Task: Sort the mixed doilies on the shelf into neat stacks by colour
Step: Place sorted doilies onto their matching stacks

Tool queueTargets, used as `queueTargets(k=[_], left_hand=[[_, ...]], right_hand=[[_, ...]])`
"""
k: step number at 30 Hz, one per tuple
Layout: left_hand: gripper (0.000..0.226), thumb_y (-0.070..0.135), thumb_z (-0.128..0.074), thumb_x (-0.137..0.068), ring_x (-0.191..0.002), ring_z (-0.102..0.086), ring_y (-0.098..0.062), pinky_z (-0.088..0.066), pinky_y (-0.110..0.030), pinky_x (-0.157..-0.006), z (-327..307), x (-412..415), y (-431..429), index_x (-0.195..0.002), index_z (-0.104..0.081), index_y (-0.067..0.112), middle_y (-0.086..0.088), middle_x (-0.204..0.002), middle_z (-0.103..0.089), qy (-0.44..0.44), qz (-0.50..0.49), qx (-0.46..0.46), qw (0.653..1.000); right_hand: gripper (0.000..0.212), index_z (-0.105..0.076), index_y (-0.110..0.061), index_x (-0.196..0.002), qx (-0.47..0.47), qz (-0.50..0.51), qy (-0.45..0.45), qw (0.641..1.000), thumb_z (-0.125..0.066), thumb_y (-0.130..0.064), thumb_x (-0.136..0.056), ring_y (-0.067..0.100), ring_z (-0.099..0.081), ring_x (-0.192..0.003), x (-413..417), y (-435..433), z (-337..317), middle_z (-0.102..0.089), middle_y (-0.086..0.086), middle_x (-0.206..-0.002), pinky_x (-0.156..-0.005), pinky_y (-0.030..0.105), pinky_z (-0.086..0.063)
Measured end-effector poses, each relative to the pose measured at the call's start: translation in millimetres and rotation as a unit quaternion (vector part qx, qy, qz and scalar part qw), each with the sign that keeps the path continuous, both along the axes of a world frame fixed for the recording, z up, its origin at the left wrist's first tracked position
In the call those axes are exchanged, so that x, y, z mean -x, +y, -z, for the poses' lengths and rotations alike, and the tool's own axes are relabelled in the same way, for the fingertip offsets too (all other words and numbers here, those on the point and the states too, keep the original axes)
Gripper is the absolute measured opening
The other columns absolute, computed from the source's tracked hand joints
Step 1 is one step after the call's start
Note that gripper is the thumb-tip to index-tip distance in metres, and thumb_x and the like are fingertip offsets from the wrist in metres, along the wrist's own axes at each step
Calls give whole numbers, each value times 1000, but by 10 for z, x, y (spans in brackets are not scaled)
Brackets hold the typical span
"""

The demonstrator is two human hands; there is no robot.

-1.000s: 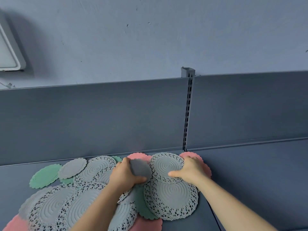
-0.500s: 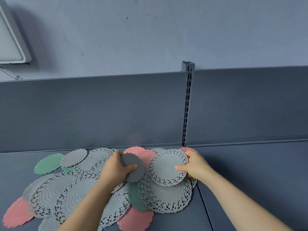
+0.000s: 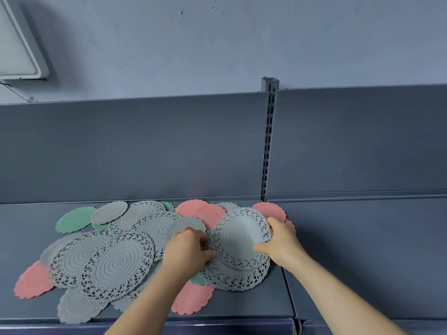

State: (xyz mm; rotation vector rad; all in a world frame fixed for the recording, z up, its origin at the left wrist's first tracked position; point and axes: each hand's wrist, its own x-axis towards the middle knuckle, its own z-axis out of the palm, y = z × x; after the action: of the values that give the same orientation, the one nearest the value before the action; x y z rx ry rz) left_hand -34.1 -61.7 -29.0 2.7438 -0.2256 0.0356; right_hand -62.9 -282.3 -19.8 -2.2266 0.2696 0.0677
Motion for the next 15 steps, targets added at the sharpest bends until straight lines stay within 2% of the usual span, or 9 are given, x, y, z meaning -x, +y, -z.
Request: queueTargets(k=[2,4,6,7,9,12,15], left_hand=[[49,49,-69,-75,-104,-56,-19,-50,-34,-90,28,2,-10,-119,-61,28,3,-116,-59,9,-8,4,1000],[53,58,-62,-78,-103,-55,-22,-49,-35,-90,2,23,-25,-119,-58,25,-1,-115,-57,32,-20,22,999],[41,62,-57,-79,-85,-57,-21,-51,-33,-77,-65,30,-31,-92,-56,23,-3,-97,-58,50,-24,88,995],[40,60,-58,-80,-73,-55,-18,-48,-31,-67,-106,33,-33,-81,-51,21,-1,-85,-57,58,-23,140,988],[38,49,-65,-82,-60,-47,-12,-39,-23,-54,-226,56,-11,-77,-50,14,3,-69,-53,57,-35,248,966],[33,39,-72,-79,-64,-52,-15,-42,-28,-60,-398,51,155,-84,-57,9,2,-69,-57,26,-72,377,923],[32,37,-74,-78,-62,-54,-21,-45,-35,-62,-538,58,487,-69,-53,13,-12,-67,-59,-19,-108,400,910]], right_hand=[[30,-58,-19,-95,-44,-6,-26,999,-74,-13,-70,4,-59,-78,13,-25,-11,-65,-8,-92,-69,25,-52],[39,-60,-33,-99,-93,-8,-57,994,-75,-25,-63,8,-64,-94,-12,-60,-49,-67,-13,-101,-86,36,-54],[43,-59,-43,-99,-117,-23,-77,990,-74,-37,-59,9,-65,-100,-52,-80,-143,-67,-14,-107,-92,42,-53],[40,-60,-42,-99,-128,-34,-88,987,-75,-34,-63,8,-66,-99,-68,-71,-210,-69,-14,-106,-92,43,-53],[33,-61,-36,-98,-160,-54,-111,979,-75,-17,-75,5,-68,-96,-112,-1,-393,-72,-14,-101,-92,41,-53],[33,-61,-27,-103,-184,-74,-141,970,-73,-7,-79,8,-68,-96,-234,189,-619,-72,-8,-101,-91,42,-54],[34,-59,-18,-107,-190,-99,-160,964,-73,-6,-79,10,-69,-93,-378,536,-743,-72,-5,-101,-87,40,-56]])
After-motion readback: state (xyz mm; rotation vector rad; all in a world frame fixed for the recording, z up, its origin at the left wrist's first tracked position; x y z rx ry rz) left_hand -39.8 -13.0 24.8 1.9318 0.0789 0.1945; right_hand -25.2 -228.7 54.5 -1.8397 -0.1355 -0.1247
